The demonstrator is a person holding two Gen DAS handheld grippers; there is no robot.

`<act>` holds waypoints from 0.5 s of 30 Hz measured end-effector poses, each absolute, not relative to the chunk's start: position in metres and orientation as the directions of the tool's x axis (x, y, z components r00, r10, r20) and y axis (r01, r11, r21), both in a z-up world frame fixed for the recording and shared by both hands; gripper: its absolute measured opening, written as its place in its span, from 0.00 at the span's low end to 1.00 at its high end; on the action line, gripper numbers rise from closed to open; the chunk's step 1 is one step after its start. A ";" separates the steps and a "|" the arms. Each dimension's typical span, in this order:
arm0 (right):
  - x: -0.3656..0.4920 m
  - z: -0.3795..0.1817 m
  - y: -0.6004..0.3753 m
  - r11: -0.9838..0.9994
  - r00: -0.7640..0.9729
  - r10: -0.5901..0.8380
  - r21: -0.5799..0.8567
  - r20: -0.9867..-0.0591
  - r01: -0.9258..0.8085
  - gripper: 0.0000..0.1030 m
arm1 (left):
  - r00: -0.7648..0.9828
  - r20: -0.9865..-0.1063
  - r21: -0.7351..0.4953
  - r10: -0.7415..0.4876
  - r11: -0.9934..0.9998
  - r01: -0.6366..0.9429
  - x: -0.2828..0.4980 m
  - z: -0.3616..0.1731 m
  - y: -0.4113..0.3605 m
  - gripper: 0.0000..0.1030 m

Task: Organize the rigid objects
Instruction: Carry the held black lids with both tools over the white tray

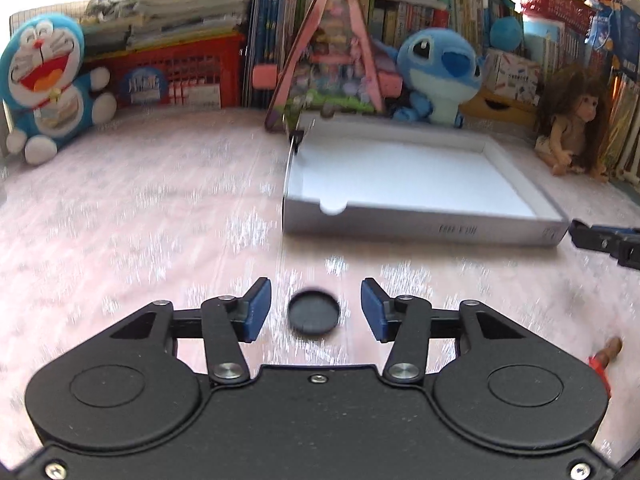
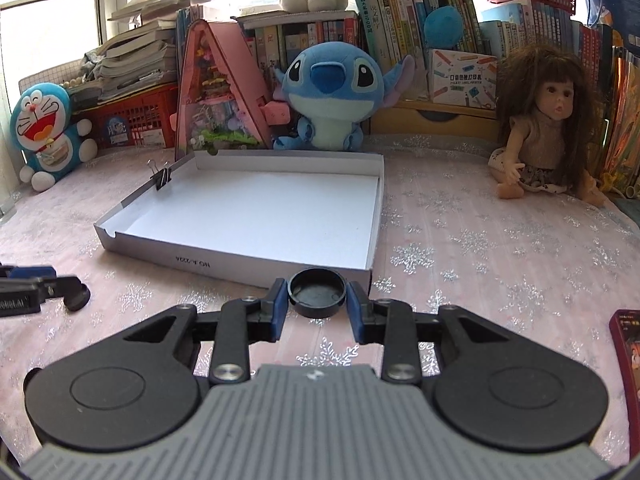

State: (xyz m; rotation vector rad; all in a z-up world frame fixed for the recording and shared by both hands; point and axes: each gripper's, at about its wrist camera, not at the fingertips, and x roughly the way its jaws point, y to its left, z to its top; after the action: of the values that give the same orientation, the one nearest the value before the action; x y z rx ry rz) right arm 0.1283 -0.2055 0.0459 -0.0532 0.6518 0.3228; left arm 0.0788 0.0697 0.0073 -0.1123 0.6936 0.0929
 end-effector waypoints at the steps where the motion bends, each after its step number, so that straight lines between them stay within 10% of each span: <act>1: 0.128 0.045 -0.205 0.949 0.745 0.277 0.050 -0.606 -0.312 0.36 | 0.756 -0.654 -0.083 0.043 0.988 -0.128 0.079 0.002 0.071 0.47; 15: 0.130 0.046 -0.202 0.951 0.741 0.270 0.047 -0.615 -0.307 0.36 | 0.794 -0.607 -0.049 0.025 0.996 -0.069 0.087 0.019 0.045 0.28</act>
State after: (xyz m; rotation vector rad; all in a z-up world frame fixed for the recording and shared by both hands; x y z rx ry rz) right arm 0.1305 -0.2017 0.0457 -0.0584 0.6648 0.3160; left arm 0.0872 0.0445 0.0194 -0.0693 0.6517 0.0503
